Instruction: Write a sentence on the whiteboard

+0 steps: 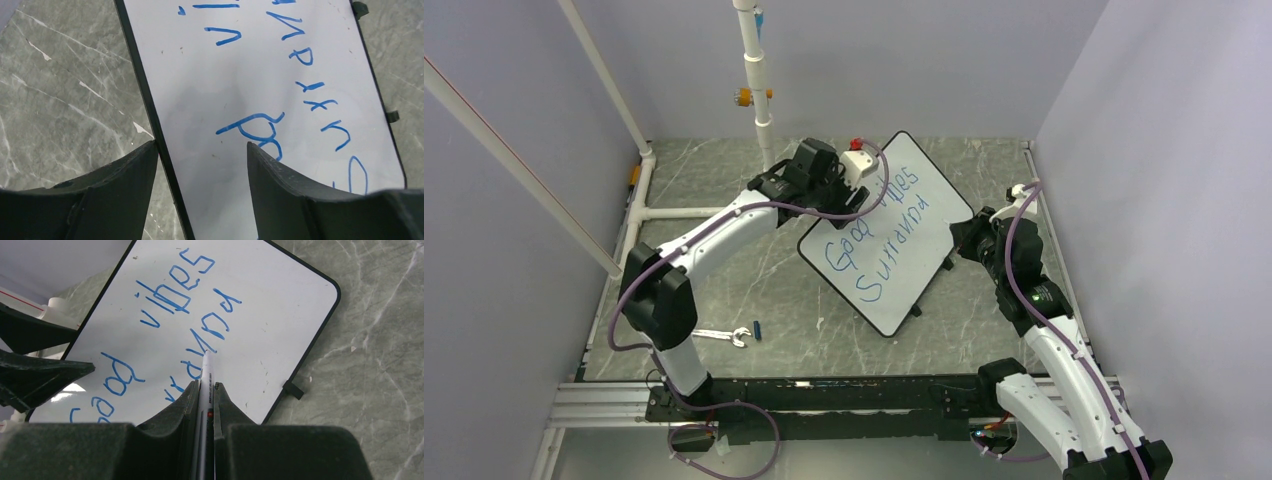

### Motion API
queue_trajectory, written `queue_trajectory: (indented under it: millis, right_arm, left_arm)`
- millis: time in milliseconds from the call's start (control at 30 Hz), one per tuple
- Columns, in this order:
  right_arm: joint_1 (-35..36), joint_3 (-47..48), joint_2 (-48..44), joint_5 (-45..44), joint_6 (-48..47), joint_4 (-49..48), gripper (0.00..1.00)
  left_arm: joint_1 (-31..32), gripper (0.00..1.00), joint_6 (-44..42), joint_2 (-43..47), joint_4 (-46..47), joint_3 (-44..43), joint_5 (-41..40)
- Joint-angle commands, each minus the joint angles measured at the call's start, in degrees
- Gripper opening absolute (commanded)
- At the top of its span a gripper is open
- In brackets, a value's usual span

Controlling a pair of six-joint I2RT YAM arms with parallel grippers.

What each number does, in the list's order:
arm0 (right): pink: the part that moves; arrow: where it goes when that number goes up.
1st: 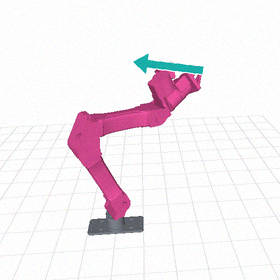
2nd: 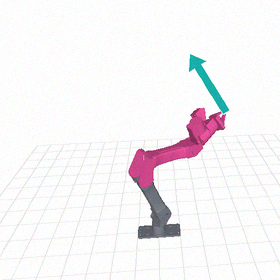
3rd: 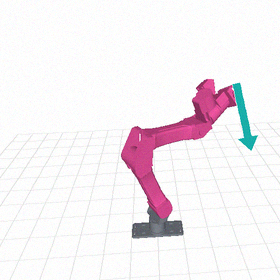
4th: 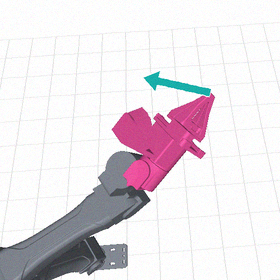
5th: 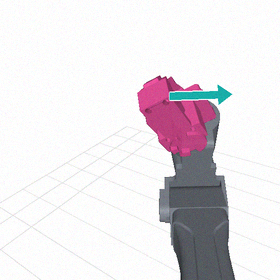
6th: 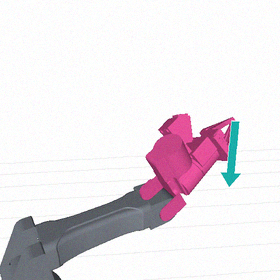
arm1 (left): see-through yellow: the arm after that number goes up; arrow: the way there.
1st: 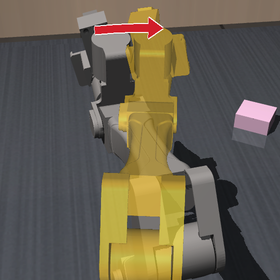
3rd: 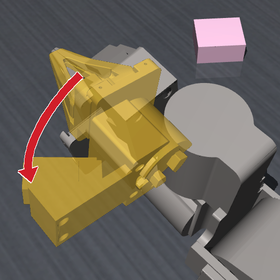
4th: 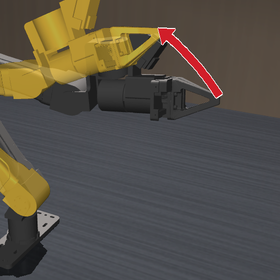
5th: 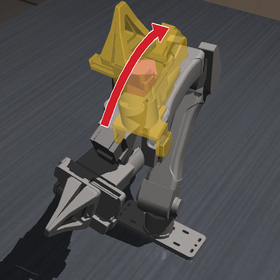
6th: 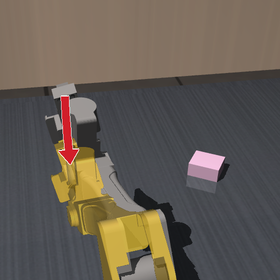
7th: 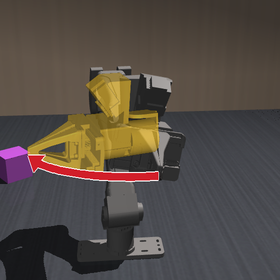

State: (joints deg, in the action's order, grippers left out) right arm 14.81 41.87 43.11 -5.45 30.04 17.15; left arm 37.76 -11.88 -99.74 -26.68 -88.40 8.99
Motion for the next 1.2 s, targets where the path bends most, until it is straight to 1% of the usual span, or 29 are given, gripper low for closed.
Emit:
queue_trajectory:
  millis: [0,100,167,200,367,467,633,767,833,1000,1167]
  right_arm:
    - [0.13,2.02,-1.01,0.0,0.02,-0.49,0.0]
    - [0.07,2.61,-0.93,0.01,-0.03,-0.13,0.0]
    - [0.12,3.08,-0.99,0.0,-0.03,0.14,0.0]
    - [0.13,3.28,-1.07,0.08,0.01,0.16,0.0]
    - [0.12,3.93,-1.85,0.4,-0.22,1.24,0.0]
    - [0.13,4.67,-2.73,0.55,-0.74,2.52,0.0]
    - [0.13,5.27,-4.23,1.85,-0.75,3.22,0.0]
    - [0.12,6.54,-4.47,3.95,-0.36,4.43,0.0]
    - [0.15,6.9,-5.09,4.77,0.07,4.9,0.0]
    - [0.09,6.98,-6.68,6.61,1.14,5.73,0.0]
    - [0.14,7.73,-7.04,7.27,1.17,7.22,0.0]
  left_arm:
    - [0.69,0.7,2.54,5.19,-0.43,-2.09,2.7]
    - [0.72,0.73,3.18,5.93,-1.18,-2.98,4.6]
    - [0.7,0.82,3.61,6.53,-1.99,-3.18,4.93]
    - [0.7,0.84,3.98,7.06,-2.36,-3.16,4.81]
    - [0.69,0.81,6.74,11.42,-7.13,-2.76,1.04]
    - [0.7,0.8,11.17,18.22,-8.05,2.22,-3.29]
    - [0.69,0.77,21.76,30.04,-12.63,11.16,-12.66]
    - [0.7,0.73,30.61,40.77,-13.54,22.84,-20.18]
    - [0.73,0.72,34.46,45.44,-14.77,27.97,-22.63]
    - [0.68,0.7,41.91,53.16,-18.15,38.04,-26.86]
    - [0.72,0.69,46.94,56.52,-20.67,44.88,-29.93]
